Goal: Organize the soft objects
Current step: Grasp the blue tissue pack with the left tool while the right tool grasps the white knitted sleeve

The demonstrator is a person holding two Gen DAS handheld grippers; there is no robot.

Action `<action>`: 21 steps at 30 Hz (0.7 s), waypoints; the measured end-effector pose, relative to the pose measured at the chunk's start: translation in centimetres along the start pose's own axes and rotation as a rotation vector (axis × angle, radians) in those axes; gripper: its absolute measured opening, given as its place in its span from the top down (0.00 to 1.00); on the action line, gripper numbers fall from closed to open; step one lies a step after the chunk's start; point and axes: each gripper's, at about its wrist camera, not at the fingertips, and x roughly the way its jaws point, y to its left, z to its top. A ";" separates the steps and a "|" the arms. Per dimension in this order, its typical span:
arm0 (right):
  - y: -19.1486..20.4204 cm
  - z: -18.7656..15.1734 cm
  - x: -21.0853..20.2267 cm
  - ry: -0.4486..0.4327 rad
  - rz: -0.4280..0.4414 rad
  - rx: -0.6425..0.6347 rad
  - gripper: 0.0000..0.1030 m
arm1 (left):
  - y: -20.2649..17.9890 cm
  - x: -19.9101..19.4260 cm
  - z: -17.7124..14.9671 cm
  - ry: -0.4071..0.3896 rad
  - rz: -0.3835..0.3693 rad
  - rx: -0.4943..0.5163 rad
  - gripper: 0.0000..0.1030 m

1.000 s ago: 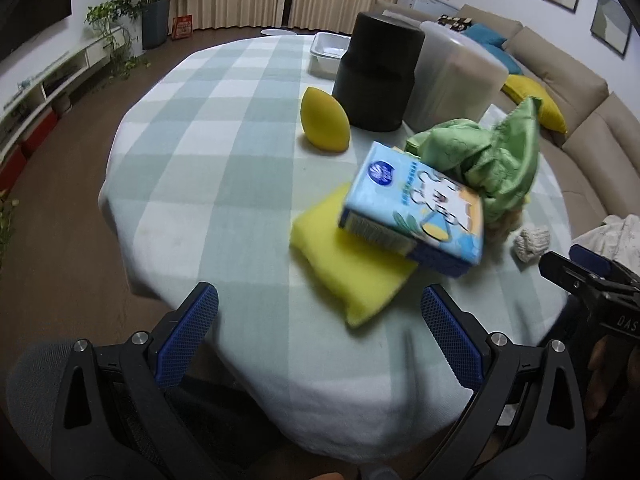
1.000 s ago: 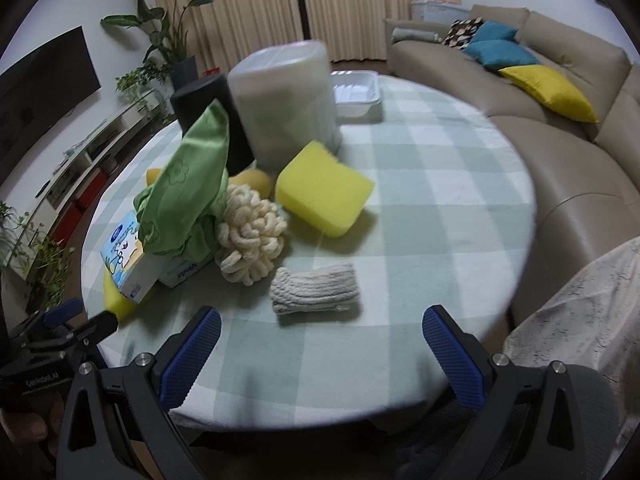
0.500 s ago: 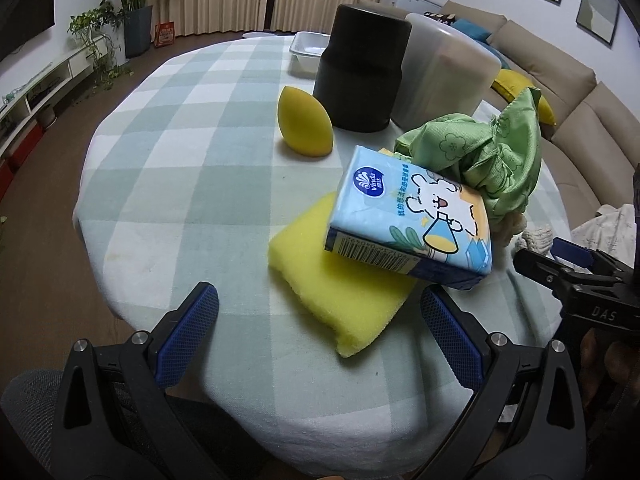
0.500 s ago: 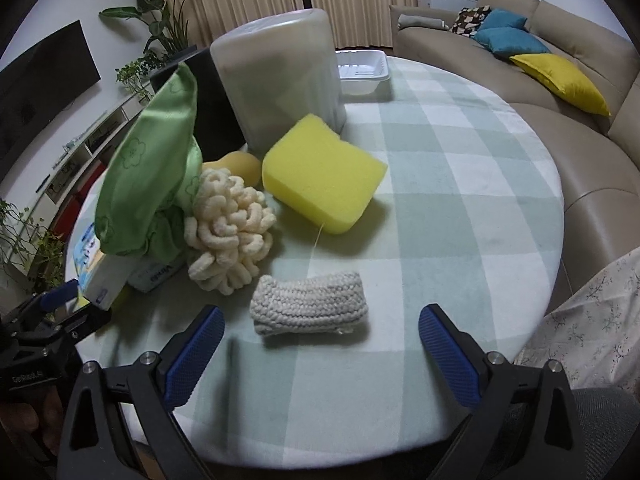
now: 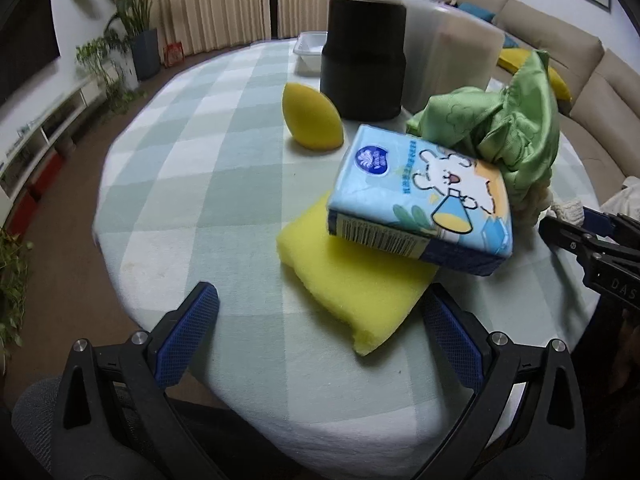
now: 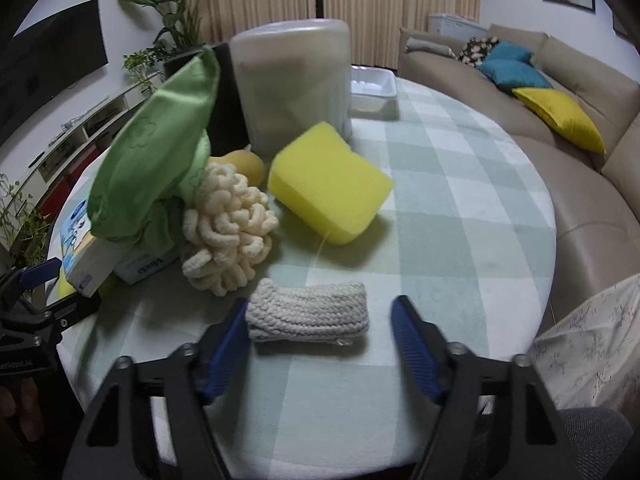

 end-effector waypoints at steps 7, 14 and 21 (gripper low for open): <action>0.1 0.0 -0.1 -0.013 0.020 -0.001 0.45 | 0.3 -0.4 -0.6 -0.046 -0.007 -0.008 0.00; 0.4 -0.2 -0.3 -0.019 0.033 -0.012 0.45 | -0.1 -4.2 1.7 -0.136 0.070 0.048 0.00; 0.2 -0.2 -0.3 -0.022 0.056 -0.005 0.45 | -1.9 -3.1 3.0 -0.036 -0.153 0.118 0.00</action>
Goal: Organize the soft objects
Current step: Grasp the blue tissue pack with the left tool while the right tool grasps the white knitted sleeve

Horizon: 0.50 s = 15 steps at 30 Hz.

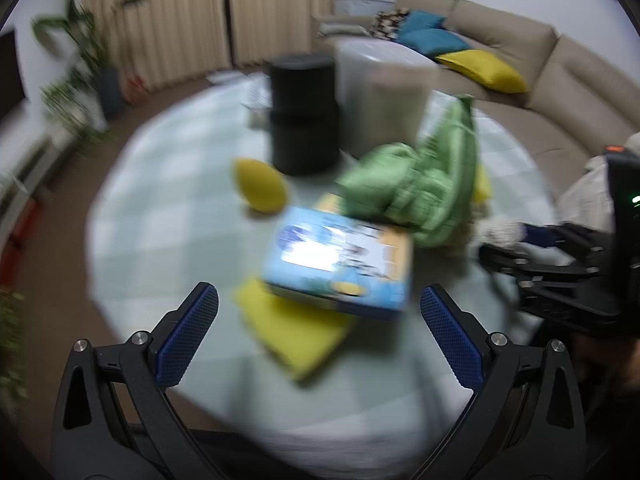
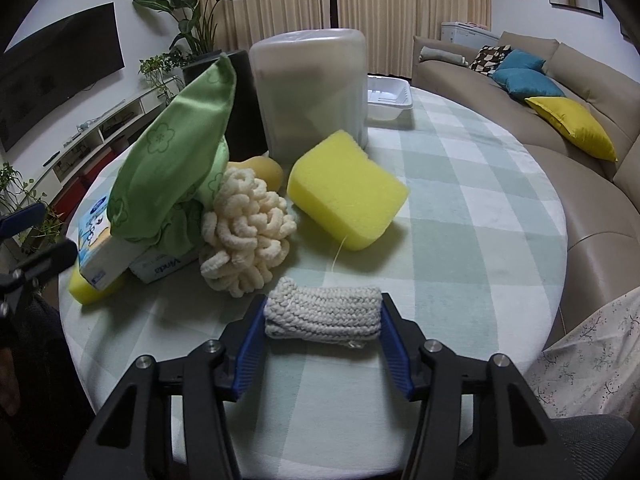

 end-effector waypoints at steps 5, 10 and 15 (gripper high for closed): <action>-0.3 0.1 0.0 -0.002 0.011 0.007 0.45 | 0.0 1.4 1.2 0.016 0.000 -0.040 0.00; -0.5 0.1 0.0 -0.003 0.022 0.011 0.45 | -0.1 2.5 2.0 0.034 0.040 0.025 0.00; -0.5 0.0 0.1 -0.004 0.026 0.012 0.45 | 0.4 2.7 1.7 0.036 -0.025 0.032 0.28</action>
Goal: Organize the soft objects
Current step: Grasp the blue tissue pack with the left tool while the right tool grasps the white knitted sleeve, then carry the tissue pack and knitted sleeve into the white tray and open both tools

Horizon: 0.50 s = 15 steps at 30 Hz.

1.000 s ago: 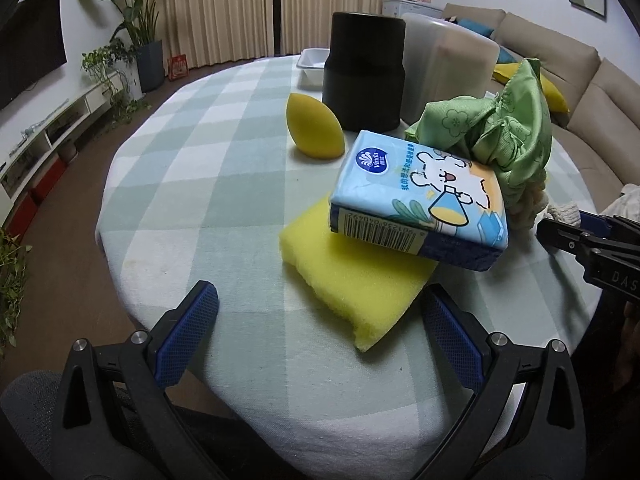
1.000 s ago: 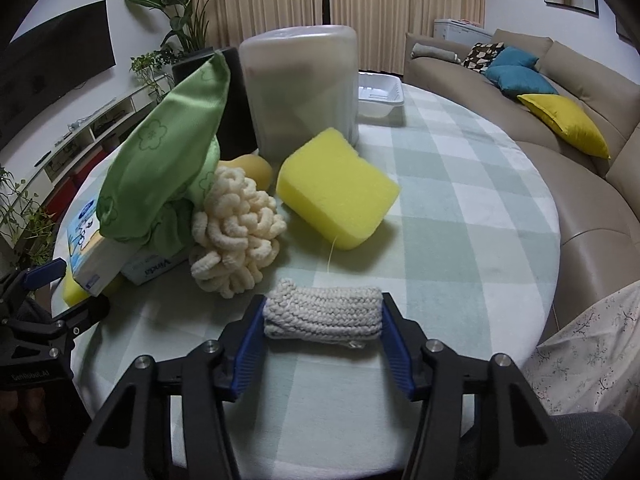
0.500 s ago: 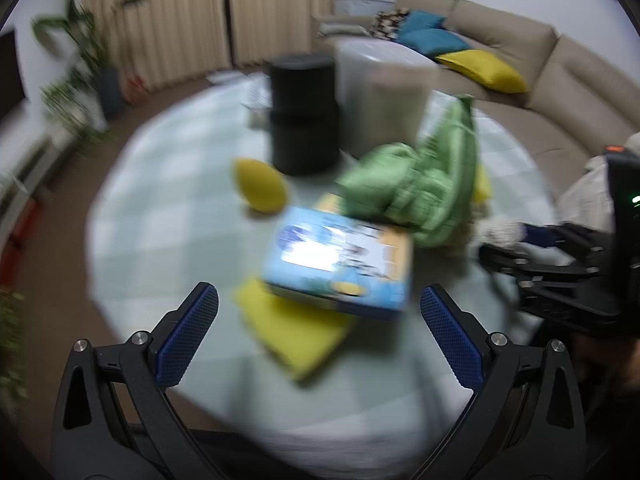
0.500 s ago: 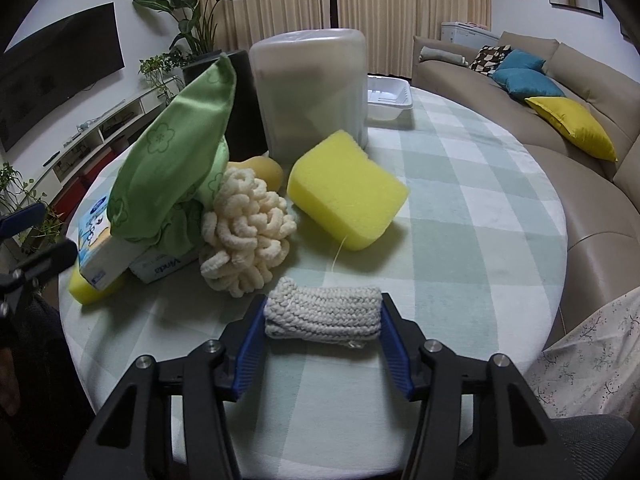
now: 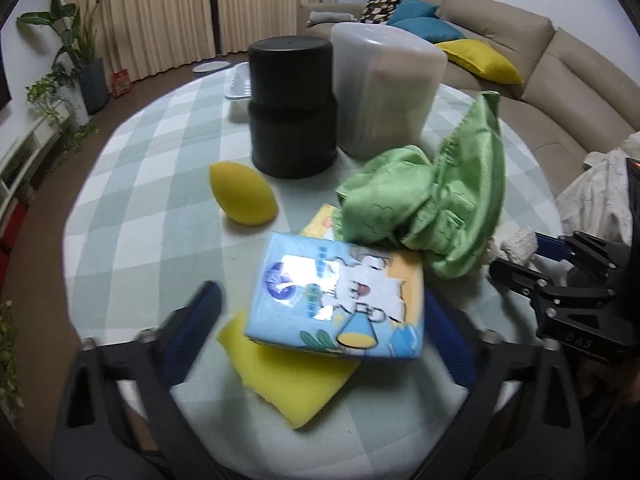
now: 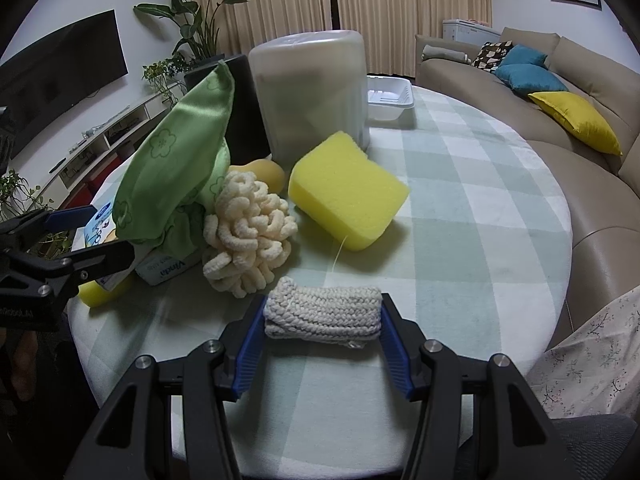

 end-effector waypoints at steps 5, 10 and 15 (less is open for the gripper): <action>0.0 0.0 0.0 0.000 0.000 0.001 0.45 | 0.5 -0.5 -0.2 -0.011 -0.031 -0.034 0.28; 0.1 0.0 0.0 -0.001 0.001 -0.007 0.45 | 1.1 -1.9 -0.3 -0.044 -0.017 -0.068 0.28; 0.5 0.1 -0.2 -0.011 0.005 -0.020 0.46 | 1.5 -3.6 -0.2 -0.093 -0.005 -0.089 0.28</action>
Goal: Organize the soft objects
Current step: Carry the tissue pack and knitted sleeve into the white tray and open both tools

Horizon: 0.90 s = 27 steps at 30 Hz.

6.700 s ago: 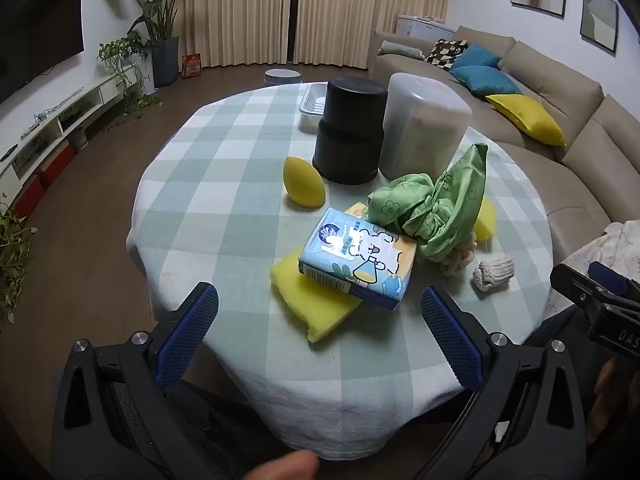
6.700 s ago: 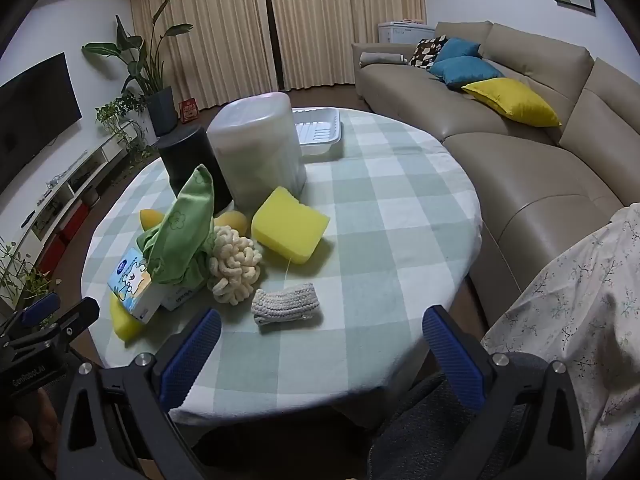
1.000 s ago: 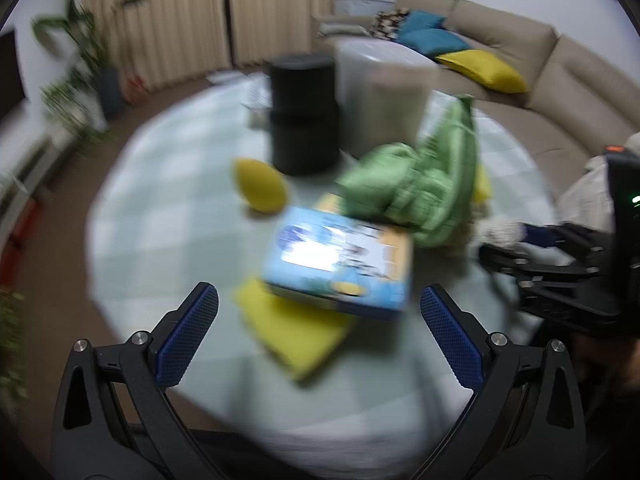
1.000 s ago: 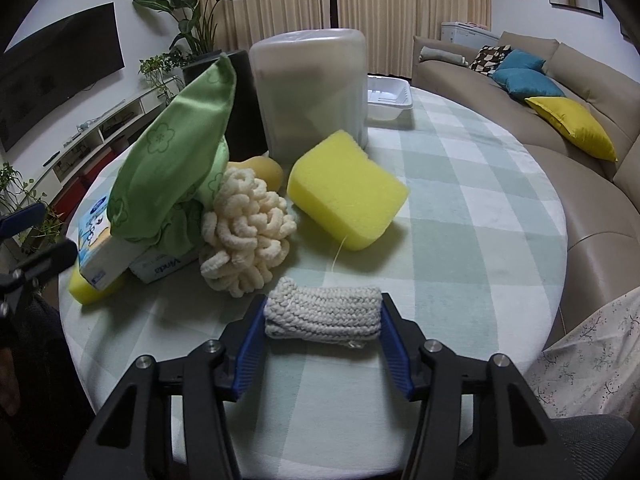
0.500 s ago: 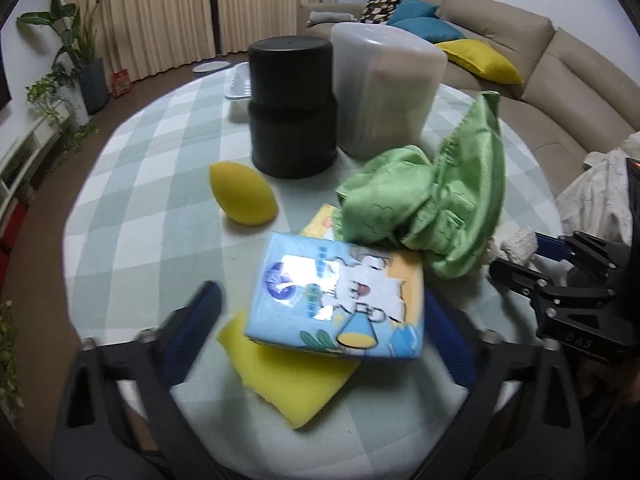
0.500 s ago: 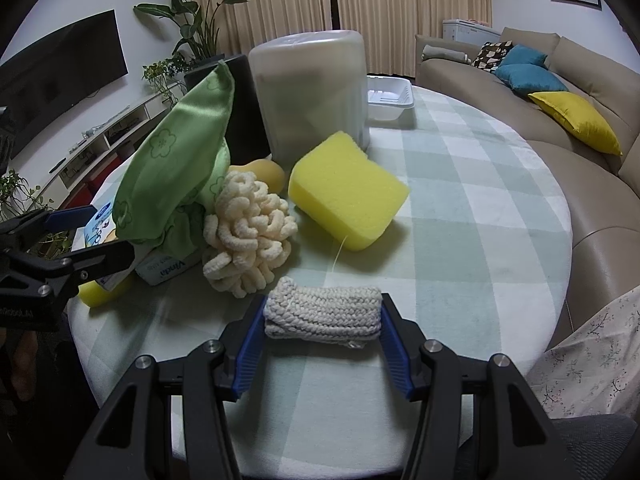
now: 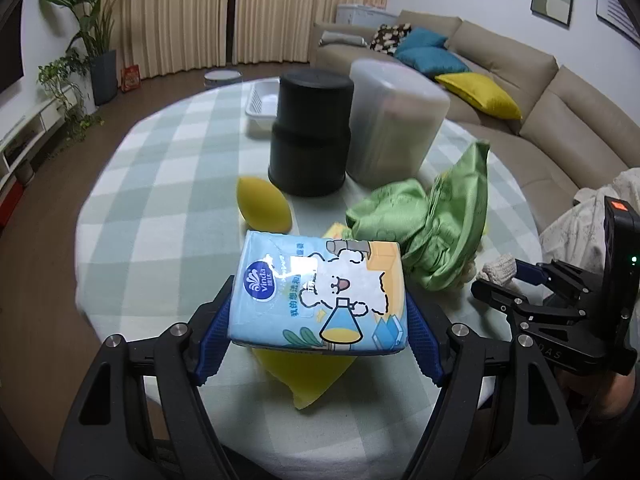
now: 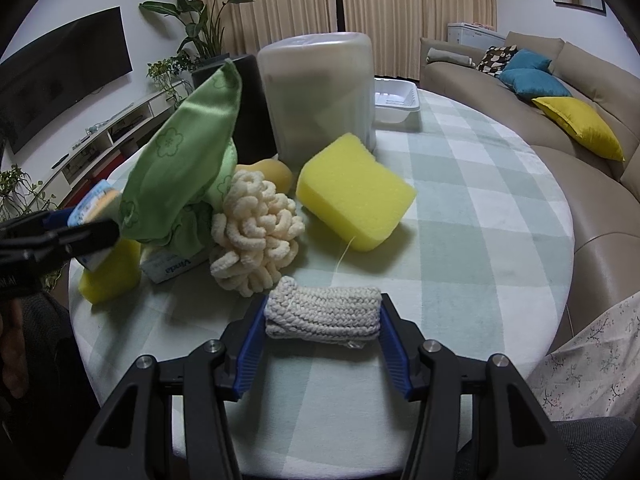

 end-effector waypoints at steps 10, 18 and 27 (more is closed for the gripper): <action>0.1 1.0 -2.7 -0.020 -0.023 -0.023 0.47 | 0.4 -2.3 -0.2 -0.013 -0.100 -0.042 0.28; -0.8 1.9 -5.6 -0.011 -0.022 -0.022 0.47 | 0.5 -4.5 0.5 -0.042 -0.139 -0.043 0.28; -3.7 7.5 -9.8 -0.131 -0.083 -0.044 0.47 | 3.1 -7.0 7.7 -0.168 -0.090 0.000 0.28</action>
